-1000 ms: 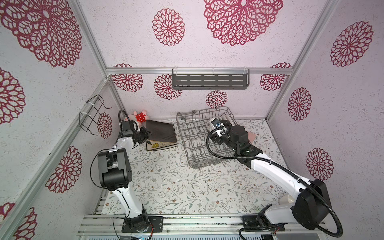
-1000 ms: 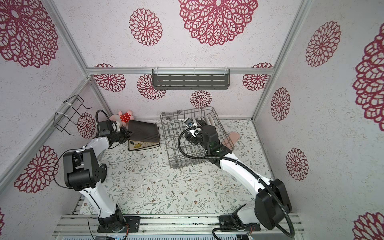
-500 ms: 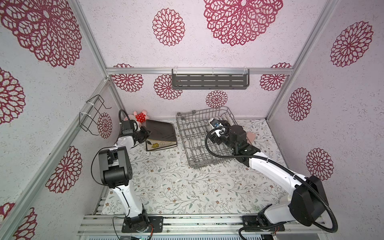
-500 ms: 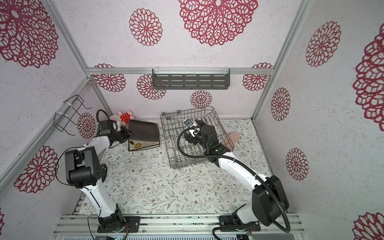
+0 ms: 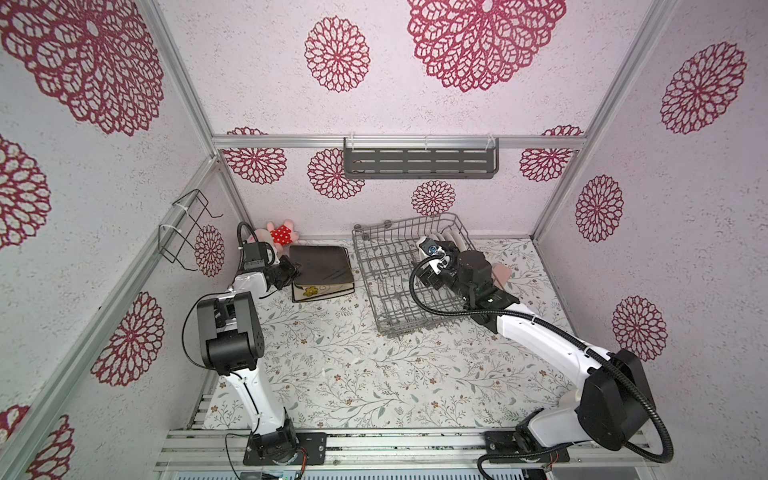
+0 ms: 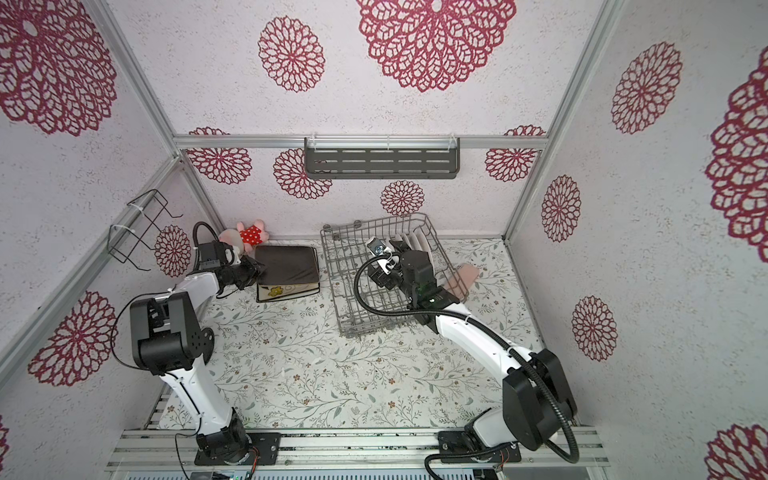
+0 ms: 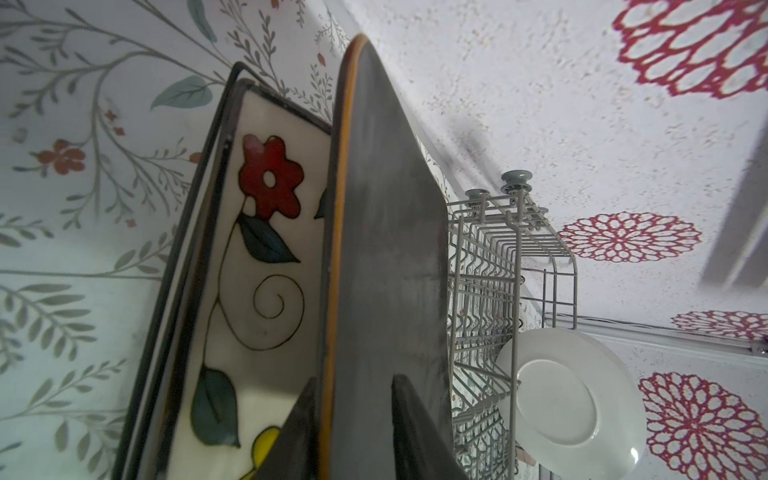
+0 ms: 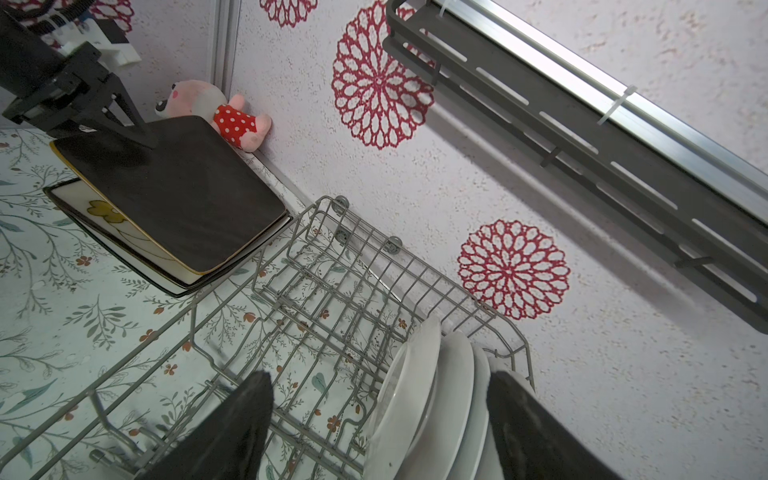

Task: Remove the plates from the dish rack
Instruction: 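Lower the dark plate onto the floral plate with the left gripper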

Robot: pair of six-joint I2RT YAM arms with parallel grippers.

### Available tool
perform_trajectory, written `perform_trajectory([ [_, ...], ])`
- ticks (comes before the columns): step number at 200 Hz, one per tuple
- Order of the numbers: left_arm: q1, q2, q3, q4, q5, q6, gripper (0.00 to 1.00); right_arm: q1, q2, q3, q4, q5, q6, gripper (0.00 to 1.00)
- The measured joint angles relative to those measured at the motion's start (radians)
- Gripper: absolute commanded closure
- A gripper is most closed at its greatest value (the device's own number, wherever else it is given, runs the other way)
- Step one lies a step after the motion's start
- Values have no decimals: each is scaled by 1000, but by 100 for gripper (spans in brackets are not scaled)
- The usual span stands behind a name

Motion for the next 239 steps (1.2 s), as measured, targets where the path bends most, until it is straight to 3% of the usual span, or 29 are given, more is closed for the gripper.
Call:
perform_trajectory([
  [75, 1, 52, 13, -58, -22, 34, 61, 0, 0, 0, 0, 0, 0, 16],
  [239, 3, 72, 113, -231, -119, 122, 60, -1, 0, -2, -1, 0, 0, 15],
])
